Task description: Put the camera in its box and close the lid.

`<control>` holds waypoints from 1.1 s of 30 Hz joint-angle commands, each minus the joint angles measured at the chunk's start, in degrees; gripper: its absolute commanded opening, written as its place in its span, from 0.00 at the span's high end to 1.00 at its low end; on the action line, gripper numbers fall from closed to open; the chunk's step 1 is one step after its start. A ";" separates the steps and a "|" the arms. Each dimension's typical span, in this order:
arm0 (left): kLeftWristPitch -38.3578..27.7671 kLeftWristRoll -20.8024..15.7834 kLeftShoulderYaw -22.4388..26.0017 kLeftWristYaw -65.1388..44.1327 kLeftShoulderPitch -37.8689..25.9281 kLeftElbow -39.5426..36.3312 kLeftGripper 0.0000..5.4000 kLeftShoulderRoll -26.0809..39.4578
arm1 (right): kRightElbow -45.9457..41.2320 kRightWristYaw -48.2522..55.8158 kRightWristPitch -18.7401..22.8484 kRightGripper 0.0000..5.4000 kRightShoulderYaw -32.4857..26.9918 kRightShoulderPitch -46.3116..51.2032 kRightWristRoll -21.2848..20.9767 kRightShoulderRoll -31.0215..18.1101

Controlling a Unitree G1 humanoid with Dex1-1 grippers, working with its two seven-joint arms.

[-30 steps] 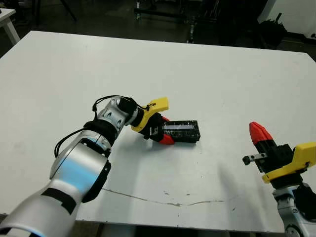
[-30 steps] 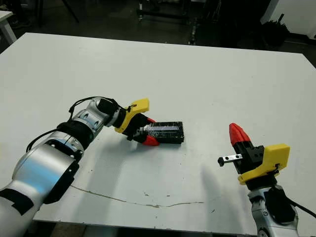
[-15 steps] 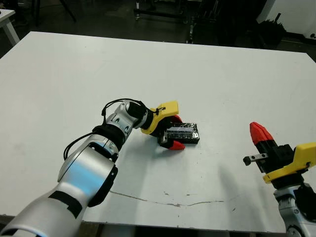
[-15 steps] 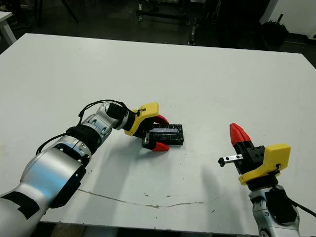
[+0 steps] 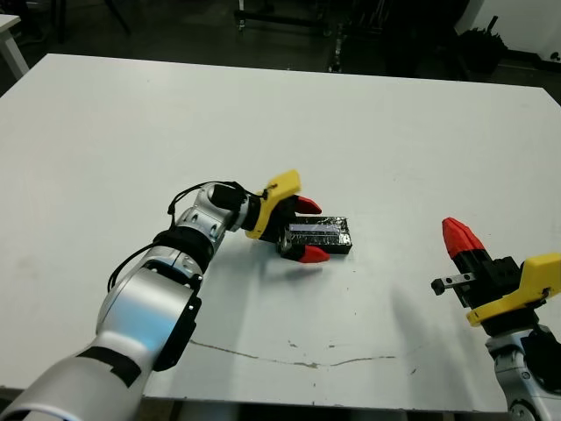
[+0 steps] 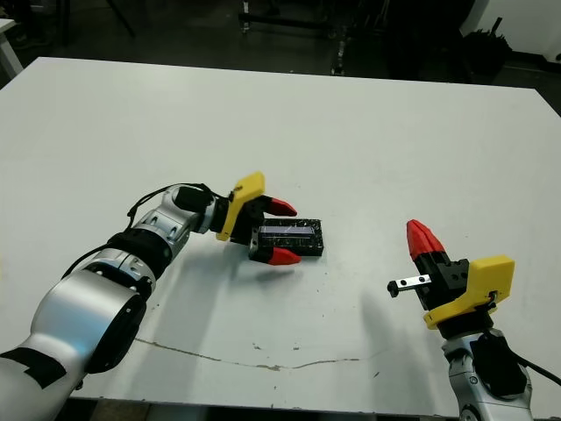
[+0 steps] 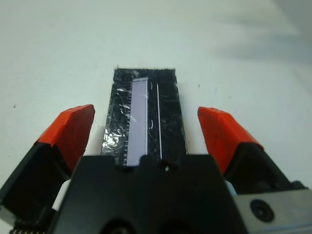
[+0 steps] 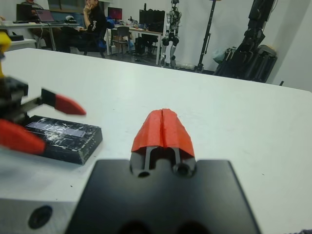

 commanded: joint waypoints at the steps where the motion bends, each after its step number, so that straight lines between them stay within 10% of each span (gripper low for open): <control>1: 3.28 -5.15 4.69 0.17 0.84 -3.31 0.00 0.96 | 0.30 -0.72 -0.04 1.00 -0.26 0.35 -0.11 -0.09; 17: 22.94 -25.71 13.80 13.07 18.94 -45.97 0.00 2.49 | 0.34 -1.54 -0.75 1.00 0.53 0.46 -0.28 0.49; 23: 15.86 -20.92 14.26 33.64 32.82 -64.26 0.08 -0.20 | 0.24 -2.05 -1.11 1.00 0.53 0.52 0.09 1.32; 33: -7.57 -10.61 14.20 45.55 54.36 -71.62 0.36 -0.62 | 1.81 -5.12 -4.03 1.00 2.24 -1.43 -1.00 5.06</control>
